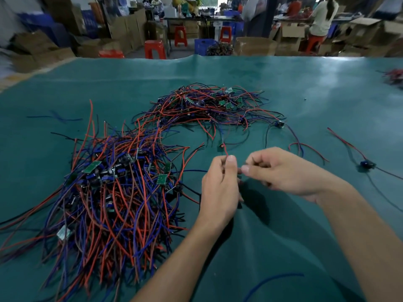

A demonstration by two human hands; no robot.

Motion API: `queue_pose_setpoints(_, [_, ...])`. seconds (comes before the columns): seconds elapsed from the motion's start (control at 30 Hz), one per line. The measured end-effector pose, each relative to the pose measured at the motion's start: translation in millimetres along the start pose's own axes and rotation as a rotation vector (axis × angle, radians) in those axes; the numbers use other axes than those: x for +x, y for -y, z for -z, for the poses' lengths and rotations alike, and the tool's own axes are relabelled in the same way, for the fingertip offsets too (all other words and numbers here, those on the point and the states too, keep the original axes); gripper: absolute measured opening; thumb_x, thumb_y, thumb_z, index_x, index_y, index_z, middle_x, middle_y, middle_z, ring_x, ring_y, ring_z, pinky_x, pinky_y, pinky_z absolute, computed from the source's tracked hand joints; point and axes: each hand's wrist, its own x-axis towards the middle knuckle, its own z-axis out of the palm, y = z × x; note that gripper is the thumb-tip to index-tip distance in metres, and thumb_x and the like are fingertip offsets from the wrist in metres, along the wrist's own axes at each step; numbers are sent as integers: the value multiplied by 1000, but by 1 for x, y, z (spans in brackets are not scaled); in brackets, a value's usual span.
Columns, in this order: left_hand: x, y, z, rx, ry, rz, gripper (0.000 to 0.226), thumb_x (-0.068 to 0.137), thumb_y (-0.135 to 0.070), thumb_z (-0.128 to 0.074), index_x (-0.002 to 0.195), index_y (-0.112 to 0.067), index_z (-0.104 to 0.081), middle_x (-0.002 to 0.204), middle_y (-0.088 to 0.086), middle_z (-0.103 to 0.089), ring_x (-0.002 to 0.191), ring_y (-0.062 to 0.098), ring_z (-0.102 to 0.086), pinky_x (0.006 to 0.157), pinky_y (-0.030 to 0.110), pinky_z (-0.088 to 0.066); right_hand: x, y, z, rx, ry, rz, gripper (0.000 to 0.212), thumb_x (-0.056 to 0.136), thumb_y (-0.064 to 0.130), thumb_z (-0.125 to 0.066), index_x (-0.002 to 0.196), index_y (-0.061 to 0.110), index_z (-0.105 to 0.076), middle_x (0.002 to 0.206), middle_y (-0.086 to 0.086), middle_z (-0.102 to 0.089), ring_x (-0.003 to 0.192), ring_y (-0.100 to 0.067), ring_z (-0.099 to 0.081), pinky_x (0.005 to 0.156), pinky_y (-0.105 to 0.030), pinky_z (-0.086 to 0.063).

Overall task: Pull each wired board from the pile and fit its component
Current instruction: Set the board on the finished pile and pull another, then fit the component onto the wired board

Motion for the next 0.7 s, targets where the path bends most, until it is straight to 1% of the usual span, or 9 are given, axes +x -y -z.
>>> queue_pose_setpoints(0.1, [1,0,2,-7,1,21,22,98,-40,-54,92,-21,-62,72,-8,-70,57,10,-61,64,36,-51,-14,8,5,113,351,47,22,94,31,-69,75,21,-67,62,2,-50,56,-9,-41,49,-18,-33])
queue_pose_setpoints(0.17, [3,2,3,19,29,19,14,93,-30,-59,94,-18,-65,72,-5,-70,59,12,-60,63,35,-50,-9,4,8,143,383,66,19,90,27,-73,76,15,-68,62,-2,-55,54,-9,-47,48,-18,-36])
queue_pose_setpoints(0.2, [3,4,3,22,56,13,10,93,-25,-59,94,-17,-66,70,-2,-70,55,13,-57,58,33,-47,-4,1,7,207,279,53,21,88,24,-77,74,11,-67,61,-3,-57,52,-9,-48,46,-18,-37])
queue_pose_setpoints(0.27, [1,6,1,23,87,8,13,99,-13,-54,93,-19,-64,65,0,-67,49,11,-52,50,26,-41,10,-14,3,227,-140,13,26,83,28,-81,68,13,-66,61,0,-60,50,-10,-49,50,-23,-40])
queue_pose_setpoints(0.33, [0,8,0,28,85,14,22,100,-7,-48,92,-23,-62,65,2,-67,49,12,-52,46,24,-40,22,-31,-5,-117,-572,15,19,83,30,-81,75,18,-68,74,5,-65,62,-13,-53,65,-29,-43])
queue_pose_setpoints(0.37, [-1,9,0,26,83,14,25,100,-5,-47,91,-24,-61,66,3,-68,50,13,-53,45,24,-41,24,-34,-11,-273,-629,56,11,84,27,-79,82,20,-71,84,4,-67,72,-15,-56,74,-30,-45])
queue_pose_setpoints(0.47, [-1,8,-1,-7,54,15,24,99,-1,-45,92,-18,-59,73,9,-71,54,17,-56,43,26,-43,25,-39,-19,-326,-575,107,11,88,22,-72,82,13,-77,87,-6,-74,85,-27,-62,84,-35,-47])
queue_pose_setpoints(0.57, [-4,5,-1,-13,31,41,20,98,2,-46,91,-11,-60,76,10,-72,49,19,-57,48,31,-51,24,-38,-15,-230,-563,95,33,91,29,-69,67,7,-69,61,-11,-62,67,-28,-55,69,-37,-45])
queue_pose_setpoints(0.7, [8,-7,-4,-60,68,180,23,96,-1,-51,78,-7,-63,66,10,-66,50,18,-61,52,30,-56,18,-35,-19,-120,-479,108,37,93,28,-69,63,7,-64,56,-10,-56,53,-11,-41,56,-31,-37])
